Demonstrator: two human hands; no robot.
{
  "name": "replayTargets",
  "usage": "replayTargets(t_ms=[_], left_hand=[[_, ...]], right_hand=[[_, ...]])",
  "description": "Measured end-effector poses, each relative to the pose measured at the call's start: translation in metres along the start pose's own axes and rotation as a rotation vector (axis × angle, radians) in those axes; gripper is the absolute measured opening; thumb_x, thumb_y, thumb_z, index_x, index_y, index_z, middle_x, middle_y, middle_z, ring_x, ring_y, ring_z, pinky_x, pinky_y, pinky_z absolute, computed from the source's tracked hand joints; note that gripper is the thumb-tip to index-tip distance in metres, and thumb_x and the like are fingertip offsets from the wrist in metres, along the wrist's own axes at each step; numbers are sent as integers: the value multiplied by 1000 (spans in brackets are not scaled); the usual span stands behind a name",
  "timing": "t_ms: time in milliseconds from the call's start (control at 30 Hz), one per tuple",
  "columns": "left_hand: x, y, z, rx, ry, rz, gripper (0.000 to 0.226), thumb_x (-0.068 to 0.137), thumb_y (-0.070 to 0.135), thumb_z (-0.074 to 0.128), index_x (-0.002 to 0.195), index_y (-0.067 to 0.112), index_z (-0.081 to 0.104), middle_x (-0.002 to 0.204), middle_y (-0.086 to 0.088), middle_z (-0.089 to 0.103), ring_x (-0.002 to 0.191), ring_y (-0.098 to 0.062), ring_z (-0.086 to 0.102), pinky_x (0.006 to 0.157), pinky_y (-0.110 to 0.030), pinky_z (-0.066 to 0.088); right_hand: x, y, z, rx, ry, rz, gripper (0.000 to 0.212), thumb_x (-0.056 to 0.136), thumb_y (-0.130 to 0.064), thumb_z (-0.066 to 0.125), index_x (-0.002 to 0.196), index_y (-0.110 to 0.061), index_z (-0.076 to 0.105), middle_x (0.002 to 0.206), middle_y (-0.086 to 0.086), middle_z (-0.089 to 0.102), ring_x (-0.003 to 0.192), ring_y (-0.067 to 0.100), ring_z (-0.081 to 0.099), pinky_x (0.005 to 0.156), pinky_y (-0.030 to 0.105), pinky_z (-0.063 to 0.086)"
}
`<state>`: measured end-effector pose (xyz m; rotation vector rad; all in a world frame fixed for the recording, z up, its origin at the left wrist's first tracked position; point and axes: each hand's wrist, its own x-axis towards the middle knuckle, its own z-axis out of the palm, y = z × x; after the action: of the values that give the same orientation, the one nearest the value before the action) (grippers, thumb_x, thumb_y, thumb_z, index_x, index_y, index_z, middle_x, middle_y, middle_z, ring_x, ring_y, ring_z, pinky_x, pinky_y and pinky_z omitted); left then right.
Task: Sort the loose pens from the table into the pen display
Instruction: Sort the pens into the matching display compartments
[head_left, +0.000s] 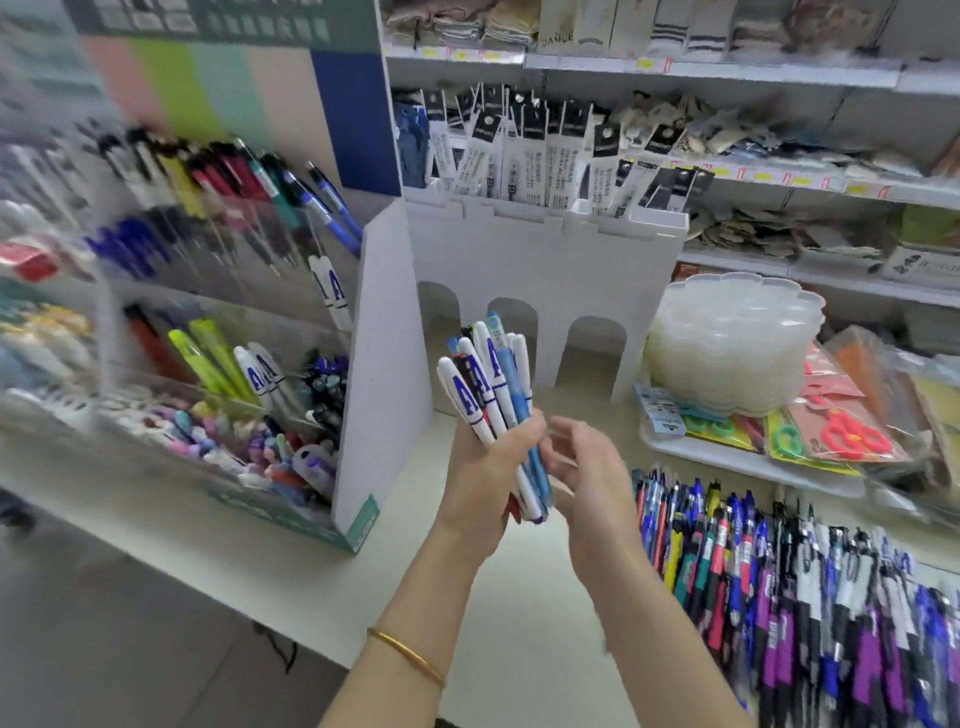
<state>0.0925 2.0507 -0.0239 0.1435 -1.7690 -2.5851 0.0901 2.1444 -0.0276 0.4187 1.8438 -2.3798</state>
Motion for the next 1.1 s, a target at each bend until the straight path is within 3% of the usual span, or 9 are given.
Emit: replayTargets(t_ms=[67, 167, 267, 400, 500, 533, 667, 900, 1100], left_hand=[[-8, 8, -21, -29, -32, -35, 24, 78, 21, 65, 100, 12, 61, 67, -2, 58, 58, -15, 57, 59, -30, 44], [-21, 20, -48, -61, -51, -57, 21, 71, 21, 71, 91, 15, 65, 73, -9, 58, 60, -19, 54, 61, -32, 46], [-29, 35, -73, -51, -52, -54, 17, 74, 14, 66, 91, 13, 65, 73, -10, 57, 63, -21, 55, 61, -31, 48], [-28, 58, -113, -21, -125, -56, 21, 78, 14, 64, 98, 8, 61, 77, -7, 60, 69, -19, 60, 63, -30, 51], [-23, 84, -144, 16, -180, -78, 36, 73, 20, 70, 106, 8, 61, 79, -7, 64, 71, -18, 64, 64, -29, 53], [-20, 94, -155, 23, -190, -81, 35, 73, 19, 69, 106, 9, 62, 79, -7, 65, 70, -18, 65, 63, -29, 54], [-9, 129, -206, 33, -219, -87, 23, 75, 13, 72, 96, 22, 70, 78, -1, 71, 73, -15, 69, 65, -28, 57], [9, 155, -275, 35, -232, -179, 31, 74, 15, 68, 106, 15, 65, 78, -2, 70, 72, -17, 69, 63, -33, 58], [20, 162, -295, 307, -218, -31, 32, 91, 4, 59, 109, 30, 58, 88, 14, 70, 80, -2, 64, 69, -17, 52]], right_hand=[[4, -15, 11, -90, -20, -172, 19, 100, -19, 44, 106, -18, 62, 96, 5, 63, 73, 10, 62, 64, 26, 53], [6, -36, 39, -234, -217, -328, 20, 96, -20, 53, 111, -23, 64, 85, -4, 60, 61, 6, 54, 56, 21, 47], [2, -43, 75, -480, -394, -403, 24, 92, -29, 59, 116, -30, 61, 95, -8, 64, 74, 3, 60, 59, 19, 49], [-10, -45, 116, -318, -470, -349, 17, 89, -17, 64, 96, -32, 66, 78, -7, 72, 72, 7, 69, 58, 23, 55], [-14, -41, 146, -214, -432, -284, 21, 84, -30, 64, 104, -27, 68, 90, 8, 72, 84, 29, 69, 74, 51, 54], [-16, -40, 158, -185, -433, -277, 29, 81, -35, 62, 108, -26, 67, 93, 10, 71, 85, 31, 69, 74, 50, 54], [-26, -32, 216, 0, -436, -274, 35, 80, -30, 59, 112, -17, 64, 80, 1, 71, 65, 12, 68, 48, 20, 51], [-27, -8, 285, 16, -217, -370, 13, 89, -29, 57, 95, -27, 68, 77, 8, 61, 62, 21, 50, 50, 28, 42], [-20, -20, 302, -72, 62, -495, 5, 98, -12, 46, 95, -15, 50, 66, -3, 62, 47, 3, 42, 46, 14, 36]])
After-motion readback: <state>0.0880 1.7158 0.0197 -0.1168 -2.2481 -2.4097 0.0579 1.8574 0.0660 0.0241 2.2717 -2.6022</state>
